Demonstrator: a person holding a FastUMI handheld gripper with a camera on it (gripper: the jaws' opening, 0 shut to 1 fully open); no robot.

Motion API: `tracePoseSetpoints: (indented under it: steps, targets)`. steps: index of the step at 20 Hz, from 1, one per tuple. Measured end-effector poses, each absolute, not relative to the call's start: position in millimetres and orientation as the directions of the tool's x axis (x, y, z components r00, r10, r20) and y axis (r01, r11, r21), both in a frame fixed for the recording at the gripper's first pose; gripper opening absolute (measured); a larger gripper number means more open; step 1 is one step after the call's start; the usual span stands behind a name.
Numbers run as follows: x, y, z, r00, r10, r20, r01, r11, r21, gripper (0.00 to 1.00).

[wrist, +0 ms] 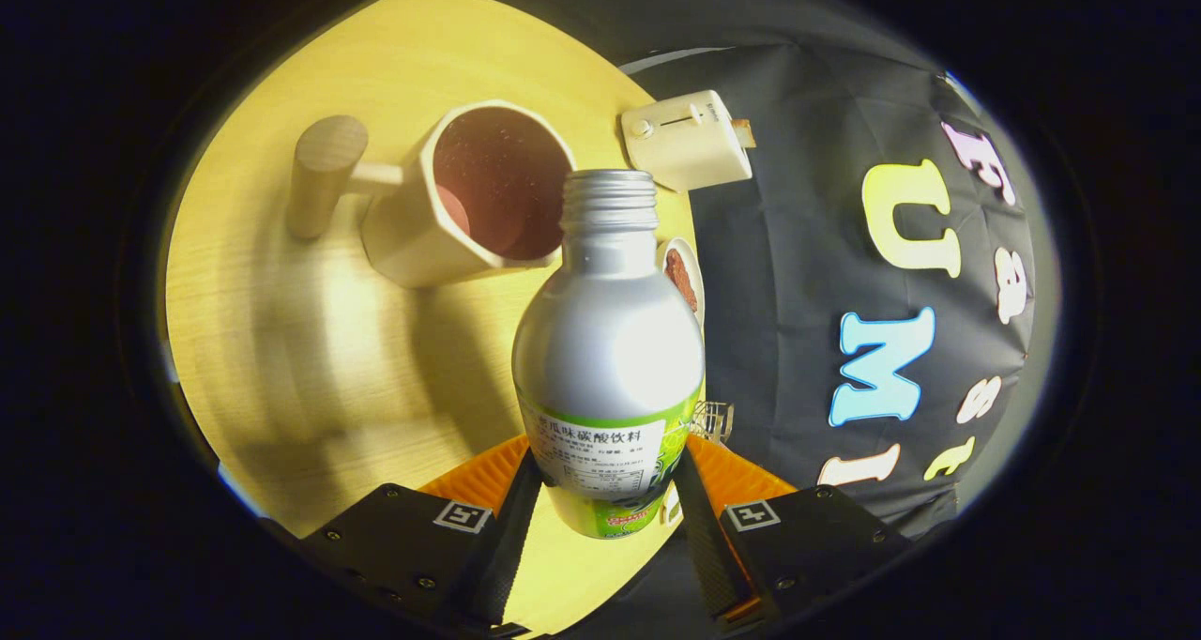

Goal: Take the bottle from table, then pour the juice into the cup, finally place the bottle on the coaster

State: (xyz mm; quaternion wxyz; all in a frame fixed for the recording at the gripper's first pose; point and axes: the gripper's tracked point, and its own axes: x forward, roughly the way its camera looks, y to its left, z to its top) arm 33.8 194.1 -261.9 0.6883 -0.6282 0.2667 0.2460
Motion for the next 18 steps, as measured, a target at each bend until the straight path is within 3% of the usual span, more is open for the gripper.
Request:
tracePoseSetpoints:
  steps: [18]
  targets:
    - [44,189,-250,0.746,-0.102,-0.658,-0.666,-0.134,-0.734,0.76]
